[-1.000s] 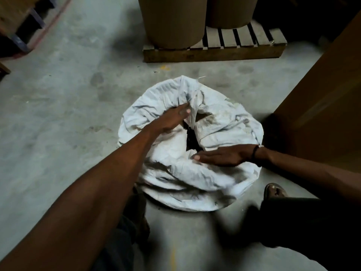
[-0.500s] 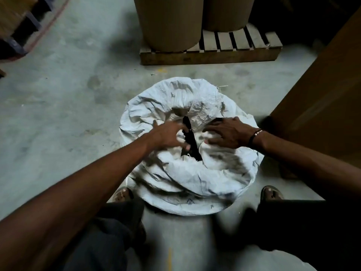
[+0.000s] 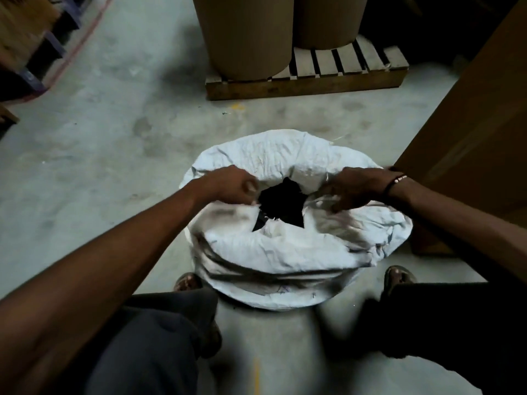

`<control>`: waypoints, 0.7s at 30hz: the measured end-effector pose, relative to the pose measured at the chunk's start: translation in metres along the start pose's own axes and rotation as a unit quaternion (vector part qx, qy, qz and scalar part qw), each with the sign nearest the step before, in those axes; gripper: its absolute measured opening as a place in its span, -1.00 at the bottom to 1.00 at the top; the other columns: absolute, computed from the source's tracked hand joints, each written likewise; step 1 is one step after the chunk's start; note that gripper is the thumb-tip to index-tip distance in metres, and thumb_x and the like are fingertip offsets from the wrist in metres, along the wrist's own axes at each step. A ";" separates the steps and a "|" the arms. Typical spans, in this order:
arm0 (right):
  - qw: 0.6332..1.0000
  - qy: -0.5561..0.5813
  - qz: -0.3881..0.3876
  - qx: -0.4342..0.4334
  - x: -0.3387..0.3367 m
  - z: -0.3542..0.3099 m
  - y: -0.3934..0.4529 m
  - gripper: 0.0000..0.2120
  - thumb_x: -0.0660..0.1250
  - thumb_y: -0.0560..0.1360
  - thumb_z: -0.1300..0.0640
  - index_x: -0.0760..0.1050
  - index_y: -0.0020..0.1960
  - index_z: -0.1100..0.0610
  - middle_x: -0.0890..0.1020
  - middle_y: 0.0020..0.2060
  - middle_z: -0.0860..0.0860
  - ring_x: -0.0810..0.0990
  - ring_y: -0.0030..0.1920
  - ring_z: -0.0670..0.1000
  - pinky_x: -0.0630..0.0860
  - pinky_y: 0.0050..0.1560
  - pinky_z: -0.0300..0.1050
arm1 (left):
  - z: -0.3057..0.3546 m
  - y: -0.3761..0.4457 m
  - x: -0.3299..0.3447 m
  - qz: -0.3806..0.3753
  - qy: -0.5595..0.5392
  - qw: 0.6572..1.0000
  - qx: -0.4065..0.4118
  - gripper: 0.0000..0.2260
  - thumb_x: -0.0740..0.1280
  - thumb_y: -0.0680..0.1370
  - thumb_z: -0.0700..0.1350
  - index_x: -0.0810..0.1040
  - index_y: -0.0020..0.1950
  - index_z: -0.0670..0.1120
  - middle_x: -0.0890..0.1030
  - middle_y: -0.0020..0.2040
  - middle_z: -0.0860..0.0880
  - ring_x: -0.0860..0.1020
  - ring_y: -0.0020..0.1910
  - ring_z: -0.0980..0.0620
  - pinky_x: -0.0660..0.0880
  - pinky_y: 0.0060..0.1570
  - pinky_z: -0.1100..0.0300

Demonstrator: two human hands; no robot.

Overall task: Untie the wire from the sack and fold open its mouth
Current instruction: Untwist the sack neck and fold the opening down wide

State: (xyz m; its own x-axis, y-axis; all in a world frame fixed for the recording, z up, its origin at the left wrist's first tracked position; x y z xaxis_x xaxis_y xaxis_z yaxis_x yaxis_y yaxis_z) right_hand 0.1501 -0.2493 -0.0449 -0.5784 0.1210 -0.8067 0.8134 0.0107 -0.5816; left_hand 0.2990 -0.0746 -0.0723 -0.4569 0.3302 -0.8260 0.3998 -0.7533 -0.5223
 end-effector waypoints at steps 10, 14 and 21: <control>0.921 0.199 -0.318 -0.110 0.095 -0.130 -0.055 -0.46 -0.09 0.77 -0.09 0.16 0.67 0.12 0.26 0.63 0.05 0.24 0.59 -0.05 0.00 0.63 -0.17 | 0.013 0.086 -0.077 0.150 -0.235 0.960 -0.034 -0.21 0.26 0.54 0.38 0.26 0.62 -0.06 0.38 0.56 -0.17 0.42 0.48 -0.20 0.37 0.41 0.03; 0.929 0.198 -0.264 -0.169 0.062 -0.128 -0.052 -0.51 0.01 0.76 -0.07 0.33 0.61 0.09 0.44 0.53 -0.03 0.39 0.45 -0.19 0.17 0.50 -0.37 | 0.022 0.102 -0.113 0.143 -0.201 0.969 -0.029 -0.35 0.32 0.58 0.25 0.36 0.57 -0.06 0.42 0.54 -0.10 0.43 0.47 -0.14 0.34 0.46 0.02; 0.969 0.043 0.176 -0.170 -0.012 -0.059 0.008 -0.73 0.20 0.68 -0.10 0.61 0.18 -0.03 0.69 0.08 0.01 0.64 0.14 0.11 0.50 0.13 0.05 | 0.052 0.065 -0.048 0.111 -0.052 0.992 0.009 -0.78 0.42 0.57 -0.08 0.68 0.03 -0.24 0.70 0.05 -0.25 0.62 -0.01 -0.12 0.47 -0.03 0.12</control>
State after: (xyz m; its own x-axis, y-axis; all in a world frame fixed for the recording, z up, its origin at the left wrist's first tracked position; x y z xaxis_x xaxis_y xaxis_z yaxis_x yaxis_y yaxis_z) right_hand 0.1676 -0.1922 -0.0336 -0.2663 0.2588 -0.9285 0.9408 0.2792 -0.1920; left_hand 0.3054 -0.1691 -0.0554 -0.4388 0.0964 -0.8934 0.4857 -0.8111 -0.3260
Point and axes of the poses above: each hand's wrist, its own y-axis towards the middle knuckle, its own x-axis out of the palm, z = x × y, the point moved 9 cm from there along y, towards the middle knuckle
